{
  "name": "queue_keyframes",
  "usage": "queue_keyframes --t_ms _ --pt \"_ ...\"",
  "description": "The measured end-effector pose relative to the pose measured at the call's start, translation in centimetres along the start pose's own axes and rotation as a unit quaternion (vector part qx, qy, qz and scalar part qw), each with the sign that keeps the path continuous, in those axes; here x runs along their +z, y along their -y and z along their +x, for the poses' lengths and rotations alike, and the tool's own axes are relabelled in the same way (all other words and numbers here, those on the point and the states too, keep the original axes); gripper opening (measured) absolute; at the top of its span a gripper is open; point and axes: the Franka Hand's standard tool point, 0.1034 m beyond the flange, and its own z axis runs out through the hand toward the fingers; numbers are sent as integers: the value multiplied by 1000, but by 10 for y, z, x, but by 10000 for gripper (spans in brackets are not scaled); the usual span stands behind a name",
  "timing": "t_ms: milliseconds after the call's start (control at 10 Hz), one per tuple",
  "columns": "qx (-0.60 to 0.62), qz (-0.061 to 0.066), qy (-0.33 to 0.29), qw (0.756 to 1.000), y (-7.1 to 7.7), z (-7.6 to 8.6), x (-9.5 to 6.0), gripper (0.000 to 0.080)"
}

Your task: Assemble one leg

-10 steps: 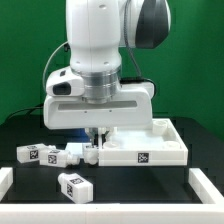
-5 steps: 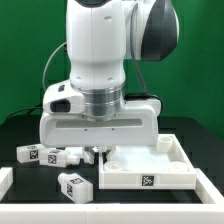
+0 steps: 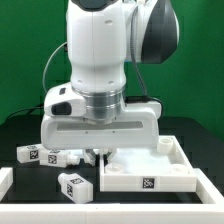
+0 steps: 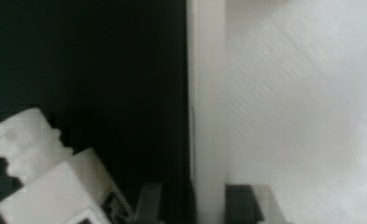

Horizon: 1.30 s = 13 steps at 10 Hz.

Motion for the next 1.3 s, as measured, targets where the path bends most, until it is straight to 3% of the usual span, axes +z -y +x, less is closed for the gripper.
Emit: queue_keyframes --t_ms 300,700,900,1300 --pt "-20 -6 -23 1000 7 26 14 54" --pt "-15 -5 -20 1000 7 26 14 54" --pt "1 -5 -25 1000 10 44 15 54" --pt "14 -8 -12 1000 10 46 14 54"
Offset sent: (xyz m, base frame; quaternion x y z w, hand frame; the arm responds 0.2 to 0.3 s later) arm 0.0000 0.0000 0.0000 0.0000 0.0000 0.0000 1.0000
